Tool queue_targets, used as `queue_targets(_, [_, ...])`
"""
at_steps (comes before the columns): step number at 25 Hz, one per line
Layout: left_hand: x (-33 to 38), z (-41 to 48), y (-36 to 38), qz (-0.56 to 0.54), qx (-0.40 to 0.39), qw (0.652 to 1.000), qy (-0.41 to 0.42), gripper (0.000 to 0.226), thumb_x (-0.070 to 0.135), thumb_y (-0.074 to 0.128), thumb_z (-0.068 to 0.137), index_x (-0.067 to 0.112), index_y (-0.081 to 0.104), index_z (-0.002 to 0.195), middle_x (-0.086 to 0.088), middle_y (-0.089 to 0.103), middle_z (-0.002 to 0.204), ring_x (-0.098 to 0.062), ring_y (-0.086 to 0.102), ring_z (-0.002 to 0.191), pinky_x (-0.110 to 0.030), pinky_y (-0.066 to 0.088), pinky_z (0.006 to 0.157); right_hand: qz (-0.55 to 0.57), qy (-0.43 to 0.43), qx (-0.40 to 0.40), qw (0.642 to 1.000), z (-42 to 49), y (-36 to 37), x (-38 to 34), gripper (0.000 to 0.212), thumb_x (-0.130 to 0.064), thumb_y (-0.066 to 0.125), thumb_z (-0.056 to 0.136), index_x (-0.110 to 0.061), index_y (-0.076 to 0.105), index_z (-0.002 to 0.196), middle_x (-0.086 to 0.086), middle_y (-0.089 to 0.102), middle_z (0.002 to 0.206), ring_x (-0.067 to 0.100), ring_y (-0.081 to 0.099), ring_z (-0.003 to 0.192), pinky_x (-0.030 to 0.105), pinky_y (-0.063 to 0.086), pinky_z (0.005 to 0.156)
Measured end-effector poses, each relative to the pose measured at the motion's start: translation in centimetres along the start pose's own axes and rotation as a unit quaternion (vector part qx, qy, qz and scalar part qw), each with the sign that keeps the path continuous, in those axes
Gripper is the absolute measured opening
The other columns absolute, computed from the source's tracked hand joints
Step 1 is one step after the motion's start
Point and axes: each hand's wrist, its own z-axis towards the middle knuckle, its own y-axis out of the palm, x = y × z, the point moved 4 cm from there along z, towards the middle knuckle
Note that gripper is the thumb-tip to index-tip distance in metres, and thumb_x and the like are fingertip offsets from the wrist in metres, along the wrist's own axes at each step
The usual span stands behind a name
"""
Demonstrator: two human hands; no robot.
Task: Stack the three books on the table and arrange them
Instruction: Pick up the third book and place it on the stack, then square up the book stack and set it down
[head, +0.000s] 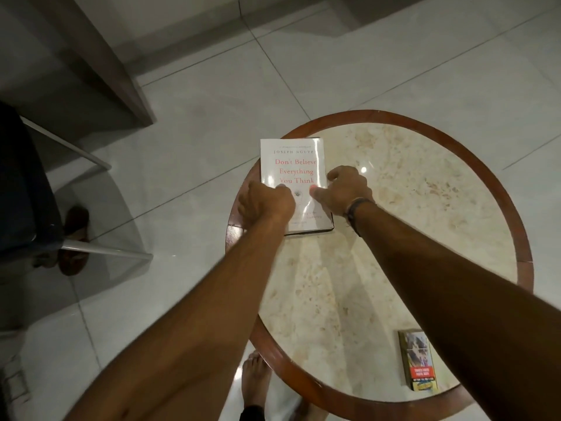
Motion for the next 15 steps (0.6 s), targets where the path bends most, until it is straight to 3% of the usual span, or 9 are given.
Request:
queue_targets(3, [0.2, 0.8, -1.7, -0.053, -0.107, 0.993, -0.002, 0.046, 0.016, 0.068, 0.103, 0.039, 0.064, 0.143, 0.011, 0.073, 0.114, -0.026, 0.073, 0.111, -0.027, 0.062, 0.054, 0.051, 0.013, -0.043, 0.998, 0.3, 0.0, 0.5, 0.049, -0.027, 0.082, 0.093, -0.017, 0.053, 0.131, 0.011, 0.07, 0.136, 0.031, 0.074, 0.107, 0.042, 0.064, 0.09])
queue_targets(5, [0.4, 0.7, -3.0, -0.061, -0.161, 0.985, 0.027, 0.044, 0.013, 0.072, 0.102, 0.034, 0.065, 0.139, 0.01, 0.073, 0.113, -0.026, 0.072, 0.116, -0.02, 0.059, 0.048, 0.133, 0.026, -0.084, 0.987, 0.0, -0.5, 0.8, 0.072, -0.014, 0.081, 0.094, -0.013, 0.041, 0.153, 0.013, 0.066, 0.143, 0.034, 0.071, 0.123, 0.051, 0.061, 0.101])
queue_targets(6, [0.5, 0.2, -3.6, -0.052, -0.179, 0.981, 0.061, 0.045, 0.013, 0.073, 0.101, 0.037, 0.063, 0.138, 0.01, 0.072, 0.121, -0.024, 0.072, 0.118, -0.02, 0.062, 0.054, 0.177, 0.014, -0.104, 0.979, -0.5, -0.8, 0.8, 0.077, -0.008, 0.08, 0.093, -0.013, 0.036, 0.157, 0.013, 0.066, 0.144, 0.034, 0.069, 0.125, 0.054, 0.06, 0.102])
queue_targets(8, [0.3, -1.2, -4.4, -0.049, -0.194, 0.97, 0.141, 0.052, 0.013, 0.073, 0.101, 0.045, 0.055, 0.138, 0.013, 0.067, 0.137, -0.018, 0.069, 0.125, -0.029, 0.07, 0.075, 0.234, -0.057, -0.122, 0.963, -2.0, -1.5, 0.5, 0.068, -0.004, 0.075, 0.096, -0.014, 0.041, 0.155, 0.009, 0.066, 0.144, 0.029, 0.069, 0.127, 0.054, 0.061, 0.102])
queue_targets(9, [0.2, -1.9, -4.8, -0.064, -0.185, 0.964, 0.18, 0.054, 0.013, 0.072, 0.101, 0.047, 0.053, 0.139, 0.018, 0.066, 0.14, -0.014, 0.068, 0.128, -0.03, 0.07, 0.082, 0.247, -0.109, -0.11, 0.957, -2.9, -1.9, 0.3, 0.061, -0.006, 0.072, 0.099, -0.015, 0.044, 0.153, 0.005, 0.066, 0.143, 0.023, 0.068, 0.128, 0.048, 0.062, 0.101])
queue_targets(12, [-0.2, -3.8, -5.5, -0.128, -0.133, 0.941, 0.283, 0.062, 0.012, 0.068, 0.1, 0.059, 0.044, 0.133, 0.033, 0.064, 0.131, 0.004, 0.063, 0.13, -0.015, 0.062, 0.087, 0.251, -0.272, -0.021, 0.929, -6.2, -3.1, -0.4, 0.047, -0.008, 0.06, 0.105, -0.02, 0.042, 0.147, -0.011, 0.06, 0.139, -0.004, 0.062, 0.128, 0.016, 0.059, 0.095])
queue_targets(14, [-1.4, -4.1, -4.9, -0.141, -0.095, 0.942, 0.289, 0.067, 0.01, 0.066, 0.1, 0.049, 0.036, 0.145, 0.018, 0.062, 0.138, 0.0, 0.061, 0.133, -0.016, 0.061, 0.093, 0.233, -0.317, -0.015, 0.919, -7.2, -2.0, 0.0, 0.048, -0.004, 0.052, 0.105, -0.022, 0.035, 0.146, -0.017, 0.053, 0.139, -0.012, 0.056, 0.13, 0.009, 0.054, 0.096])
queue_targets(15, [-2.1, -4.2, -4.3, -0.127, -0.084, 0.95, 0.274, 0.068, 0.007, 0.065, 0.101, 0.036, 0.033, 0.154, 0.008, 0.06, 0.142, -0.003, 0.061, 0.133, -0.016, 0.061, 0.095, 0.217, -0.312, -0.024, 0.925, -7.2, -1.1, 0.5, 0.049, 0.0, 0.048, 0.105, -0.017, 0.033, 0.149, -0.015, 0.052, 0.14, -0.011, 0.055, 0.132, 0.012, 0.055, 0.099])
